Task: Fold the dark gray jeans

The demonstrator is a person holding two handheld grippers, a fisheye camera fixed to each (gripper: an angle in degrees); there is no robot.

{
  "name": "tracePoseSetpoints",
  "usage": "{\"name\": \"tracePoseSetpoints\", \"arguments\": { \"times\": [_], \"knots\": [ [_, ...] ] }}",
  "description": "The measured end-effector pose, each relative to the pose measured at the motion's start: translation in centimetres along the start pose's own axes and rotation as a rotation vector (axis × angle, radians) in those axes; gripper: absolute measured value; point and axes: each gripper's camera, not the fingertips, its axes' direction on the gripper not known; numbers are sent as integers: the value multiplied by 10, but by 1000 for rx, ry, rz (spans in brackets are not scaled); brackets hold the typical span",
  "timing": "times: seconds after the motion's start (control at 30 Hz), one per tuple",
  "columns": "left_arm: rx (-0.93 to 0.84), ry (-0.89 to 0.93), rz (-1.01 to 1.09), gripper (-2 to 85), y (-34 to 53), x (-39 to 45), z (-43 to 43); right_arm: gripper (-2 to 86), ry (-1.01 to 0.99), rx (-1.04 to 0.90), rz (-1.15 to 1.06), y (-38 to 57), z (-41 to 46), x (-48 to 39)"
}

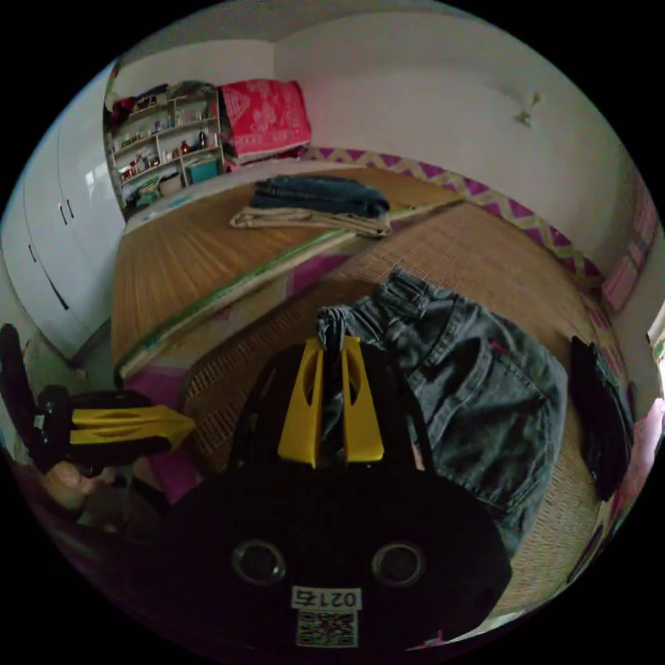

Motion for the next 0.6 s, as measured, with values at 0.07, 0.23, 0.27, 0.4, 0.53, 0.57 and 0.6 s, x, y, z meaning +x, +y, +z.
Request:
{"name": "tracePoseSetpoints", "arguments": {
  "times": [0.07, 0.23, 0.27, 0.4, 0.53, 0.57, 0.6],
  "knots": [
    [7, 21, -26, -10, -6, -17, -5, 42, 19, 48, 1, -3, -10, -2],
    [55, 79, -97, -7, -45, -57, -11, 60, -85, -57, -33, 13, 43, -4],
    [58, 86, -103, -6, -50, -62, -11, 66, -99, -46, -31, 14, 39, 0],
    [73, 180, -149, 41, -91, -98, -11, 108, -390, -77, -21, 23, -1, 50],
    [3, 202, -187, 149, -140, -133, 6, 114, -126, 47, 155, 57, -61, 149],
    [-14, 211, -197, 160, -147, -139, 10, 117, -77, 46, 189, 63, -65, 167],
    [-54, 238, -212, 182, -160, -150, 19, 122, -10, 25, 266, 73, -67, 204]
  ]
}}
